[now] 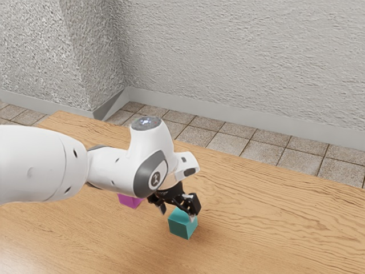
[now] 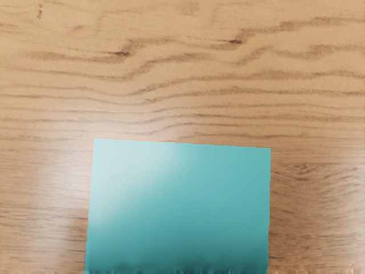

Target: Pick up the blue block with one arm, and put the blue block on the pink block with one arm

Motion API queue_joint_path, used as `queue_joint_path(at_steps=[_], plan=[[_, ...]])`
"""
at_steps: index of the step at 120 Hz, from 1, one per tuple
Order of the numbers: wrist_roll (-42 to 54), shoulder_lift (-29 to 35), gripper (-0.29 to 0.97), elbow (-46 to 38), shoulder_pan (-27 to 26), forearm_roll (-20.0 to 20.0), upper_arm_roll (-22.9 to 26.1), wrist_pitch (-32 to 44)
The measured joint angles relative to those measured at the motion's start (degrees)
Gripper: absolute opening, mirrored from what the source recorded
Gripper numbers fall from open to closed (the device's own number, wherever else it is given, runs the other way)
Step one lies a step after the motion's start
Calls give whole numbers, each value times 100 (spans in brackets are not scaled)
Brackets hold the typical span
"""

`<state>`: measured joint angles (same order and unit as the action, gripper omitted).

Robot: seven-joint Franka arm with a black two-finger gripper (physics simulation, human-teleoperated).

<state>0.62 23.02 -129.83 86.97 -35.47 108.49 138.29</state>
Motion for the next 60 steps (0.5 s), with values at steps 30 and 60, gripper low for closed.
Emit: queue_joint_path(at_steps=[30,60], plan=[[418,17,68,160,626,94,542,-87],[695,196,68,500,1323,39,1181,-112]])
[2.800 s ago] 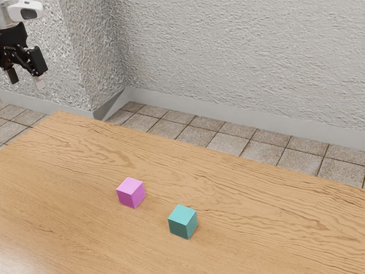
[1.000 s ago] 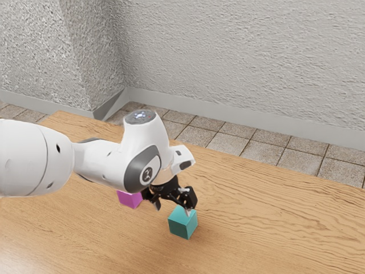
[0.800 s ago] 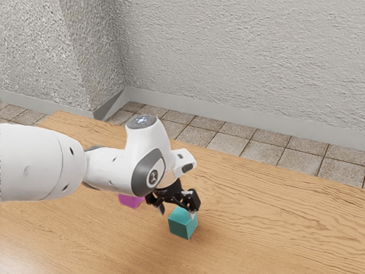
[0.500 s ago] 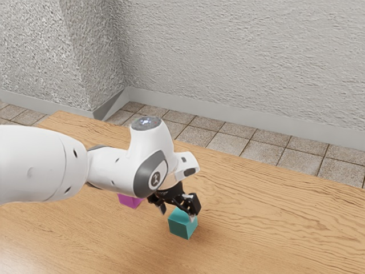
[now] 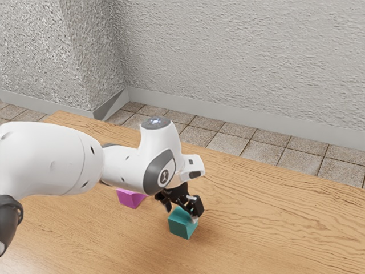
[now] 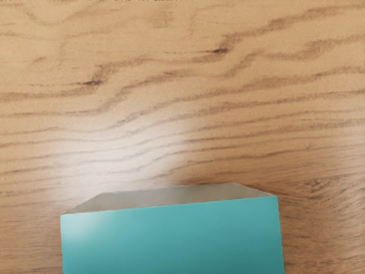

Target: Pick up the blue block with one arm, and put the blue block on the pink block with one arm

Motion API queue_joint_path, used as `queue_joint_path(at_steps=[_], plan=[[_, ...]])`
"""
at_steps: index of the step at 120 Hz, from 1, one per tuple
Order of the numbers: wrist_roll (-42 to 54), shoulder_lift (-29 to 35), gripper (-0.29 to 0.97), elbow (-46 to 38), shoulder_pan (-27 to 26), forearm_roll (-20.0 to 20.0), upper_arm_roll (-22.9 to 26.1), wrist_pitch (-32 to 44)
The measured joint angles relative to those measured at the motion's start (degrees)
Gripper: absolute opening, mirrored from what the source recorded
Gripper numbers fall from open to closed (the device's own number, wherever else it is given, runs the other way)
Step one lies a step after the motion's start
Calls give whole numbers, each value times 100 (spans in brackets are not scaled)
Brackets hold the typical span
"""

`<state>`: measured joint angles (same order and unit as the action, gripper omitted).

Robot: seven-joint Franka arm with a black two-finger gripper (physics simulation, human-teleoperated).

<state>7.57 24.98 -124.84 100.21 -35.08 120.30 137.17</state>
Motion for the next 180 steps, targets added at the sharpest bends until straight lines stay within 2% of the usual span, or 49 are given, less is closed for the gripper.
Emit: queue_joint_path(at_steps=[36,102,165,180], plan=[[138,208,68,3,76,-378,105,-12],[173,378,58,1,113,-403,169,0],[184,379,39,10,113,-382,170,6],[163,375,38,10,112,-355,169,10]])
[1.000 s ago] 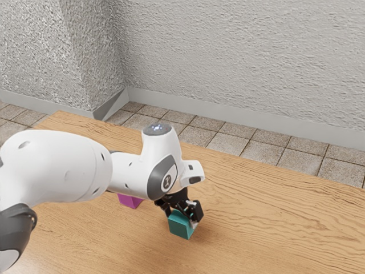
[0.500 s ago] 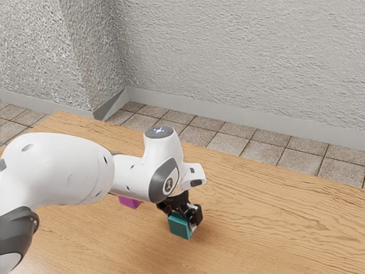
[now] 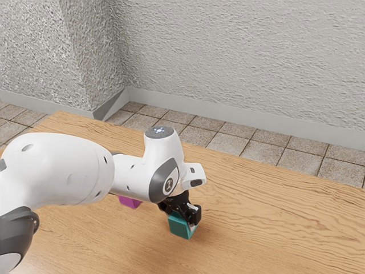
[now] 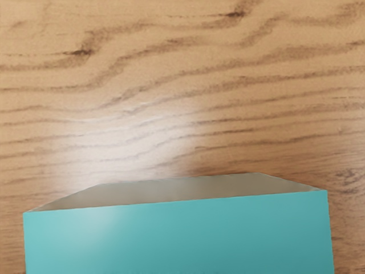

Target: Pick up the blue block with one arm, and put the blue block on the pink block with one arm

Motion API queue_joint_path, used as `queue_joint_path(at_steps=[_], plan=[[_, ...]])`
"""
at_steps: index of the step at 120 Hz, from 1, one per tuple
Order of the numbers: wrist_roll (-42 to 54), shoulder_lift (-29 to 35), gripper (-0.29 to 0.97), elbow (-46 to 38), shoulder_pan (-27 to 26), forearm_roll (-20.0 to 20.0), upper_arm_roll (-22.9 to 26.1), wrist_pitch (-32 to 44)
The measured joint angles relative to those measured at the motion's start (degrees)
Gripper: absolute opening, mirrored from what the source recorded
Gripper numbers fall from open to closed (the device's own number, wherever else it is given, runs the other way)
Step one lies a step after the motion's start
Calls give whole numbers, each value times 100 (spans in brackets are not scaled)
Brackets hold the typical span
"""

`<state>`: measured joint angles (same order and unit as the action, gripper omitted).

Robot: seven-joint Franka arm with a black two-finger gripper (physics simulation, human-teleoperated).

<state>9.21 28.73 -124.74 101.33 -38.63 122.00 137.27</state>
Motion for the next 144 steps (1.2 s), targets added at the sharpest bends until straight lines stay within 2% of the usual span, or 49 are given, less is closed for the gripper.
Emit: queue_joint_path(at_steps=[22,37,50,64,79,108,144], plan=[[-37,-95,38,5,-32,36,-41,-49],[-52,-232,37,0,-66,73,-304,-205],[-1,-290,36,2,-112,159,-880,-426],[90,-322,36,116,-126,610,-1560,-839],[246,-341,37,142,-141,953,-1923,-1249],[713,-341,37,163,-137,1119,-2214,-1625],[1202,-398,37,133,-66,1120,-2325,-1589]])
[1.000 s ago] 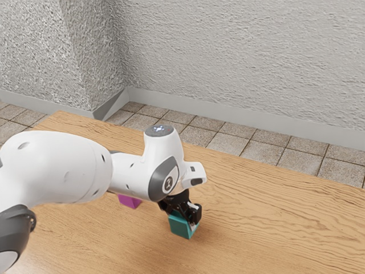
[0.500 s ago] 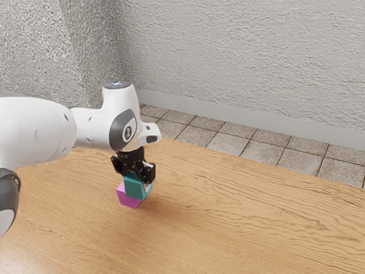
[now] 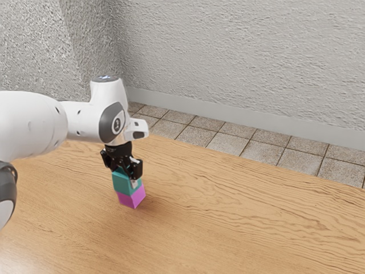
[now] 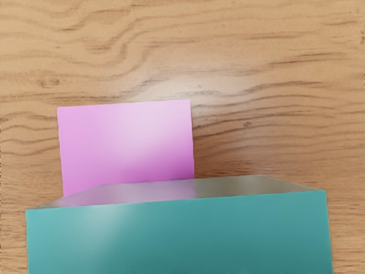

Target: Pick up the blue block with one arm, and put the blue block on the pink block with one arm

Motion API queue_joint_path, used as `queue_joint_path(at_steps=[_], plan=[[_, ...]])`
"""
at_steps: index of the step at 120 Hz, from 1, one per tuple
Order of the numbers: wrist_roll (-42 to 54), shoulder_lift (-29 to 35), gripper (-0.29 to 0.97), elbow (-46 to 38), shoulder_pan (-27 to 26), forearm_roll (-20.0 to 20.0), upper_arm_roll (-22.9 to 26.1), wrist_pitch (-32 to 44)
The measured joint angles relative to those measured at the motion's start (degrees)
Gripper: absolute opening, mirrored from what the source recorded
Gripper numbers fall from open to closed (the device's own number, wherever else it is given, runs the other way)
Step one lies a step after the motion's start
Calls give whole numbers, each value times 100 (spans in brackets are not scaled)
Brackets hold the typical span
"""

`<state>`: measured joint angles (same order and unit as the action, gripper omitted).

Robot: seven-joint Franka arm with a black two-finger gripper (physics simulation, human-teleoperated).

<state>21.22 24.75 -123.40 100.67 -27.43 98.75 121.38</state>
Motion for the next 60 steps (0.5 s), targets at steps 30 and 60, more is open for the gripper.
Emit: queue_joint_path(at_steps=[30,60], plan=[[270,-179,36,-34,45,-10,-63,219],[438,-483,36,-317,92,-5,-71,609]])
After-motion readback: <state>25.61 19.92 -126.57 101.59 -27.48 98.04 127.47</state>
